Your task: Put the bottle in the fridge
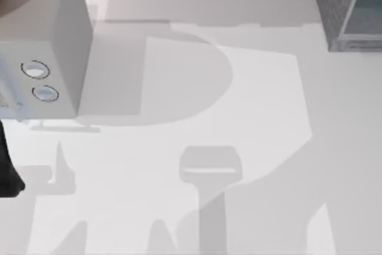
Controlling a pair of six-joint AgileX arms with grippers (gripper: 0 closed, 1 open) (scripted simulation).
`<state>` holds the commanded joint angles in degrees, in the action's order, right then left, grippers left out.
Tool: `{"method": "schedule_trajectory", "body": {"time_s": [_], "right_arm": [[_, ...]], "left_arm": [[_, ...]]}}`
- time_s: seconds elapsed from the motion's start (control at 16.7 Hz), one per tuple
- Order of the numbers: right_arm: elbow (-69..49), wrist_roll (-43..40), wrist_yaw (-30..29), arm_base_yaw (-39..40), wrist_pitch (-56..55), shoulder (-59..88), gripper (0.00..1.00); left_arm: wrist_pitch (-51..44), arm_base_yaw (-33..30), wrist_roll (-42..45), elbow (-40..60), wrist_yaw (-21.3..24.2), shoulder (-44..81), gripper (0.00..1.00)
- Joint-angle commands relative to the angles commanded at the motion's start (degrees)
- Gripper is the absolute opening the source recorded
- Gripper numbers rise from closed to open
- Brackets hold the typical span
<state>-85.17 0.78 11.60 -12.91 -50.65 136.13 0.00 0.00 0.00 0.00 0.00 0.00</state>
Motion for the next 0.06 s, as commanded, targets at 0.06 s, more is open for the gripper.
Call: {"method": "schedule_trajectory", "body": {"time_s": [0.06], "right_arm": [[0.00, 0.00, 0.00, 0.00, 0.00, 0.00, 1.00]], "left_arm": [[0.00, 0.00, 0.00, 0.00, 0.00, 0.00, 1.00]]}}
